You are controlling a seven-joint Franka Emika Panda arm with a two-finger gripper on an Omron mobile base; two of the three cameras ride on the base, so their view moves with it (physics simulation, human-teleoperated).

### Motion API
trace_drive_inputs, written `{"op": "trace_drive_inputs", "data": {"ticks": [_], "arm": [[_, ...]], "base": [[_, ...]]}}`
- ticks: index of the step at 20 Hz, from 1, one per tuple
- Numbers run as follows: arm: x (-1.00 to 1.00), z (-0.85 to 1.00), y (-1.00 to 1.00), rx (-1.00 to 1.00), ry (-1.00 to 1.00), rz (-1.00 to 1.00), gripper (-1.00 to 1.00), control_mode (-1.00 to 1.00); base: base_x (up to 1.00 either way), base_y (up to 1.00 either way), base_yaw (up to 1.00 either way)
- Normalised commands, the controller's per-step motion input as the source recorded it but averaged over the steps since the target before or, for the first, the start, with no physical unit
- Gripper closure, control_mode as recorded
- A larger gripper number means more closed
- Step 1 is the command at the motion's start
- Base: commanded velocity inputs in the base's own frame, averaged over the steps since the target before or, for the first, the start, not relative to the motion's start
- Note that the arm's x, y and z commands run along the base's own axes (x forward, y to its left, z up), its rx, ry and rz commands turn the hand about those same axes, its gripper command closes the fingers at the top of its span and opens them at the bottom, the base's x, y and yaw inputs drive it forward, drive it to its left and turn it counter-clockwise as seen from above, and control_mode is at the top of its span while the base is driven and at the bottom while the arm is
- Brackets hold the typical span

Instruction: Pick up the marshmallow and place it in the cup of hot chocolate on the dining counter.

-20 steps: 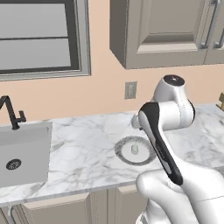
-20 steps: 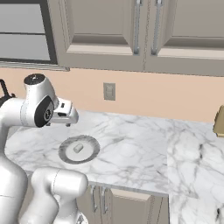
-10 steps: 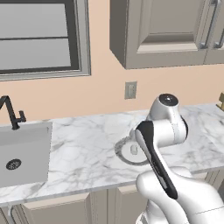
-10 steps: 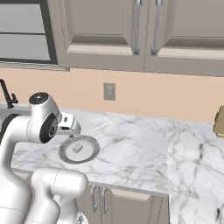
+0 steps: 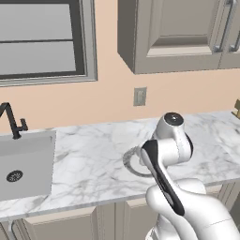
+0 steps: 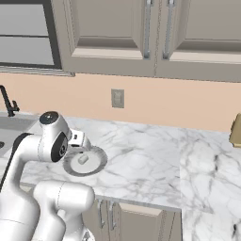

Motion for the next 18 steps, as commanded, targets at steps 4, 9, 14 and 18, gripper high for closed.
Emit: {"op": "trace_drive_inputs", "data": {"ticks": [4,9,14,18], "arm": [[0.29,-0.35,0.1,0.0,0.06,-0.05,-1.0,-1.0],[0.21,-0.22,0.0,0.01,0.11,-0.03,-1.0,-1.0],[0.22,-0.25,0.0,0.0,0.02,0.0,-1.0,-1.0],[0.23,-0.37,0.0,0.0,0.01,0.0,-1.0,-1.0]], "base": [[0.0,0.0,0.0],[0.0,0.0,0.0],[0.0,0.0,0.0],[0.0,0.0,0.0]]}}
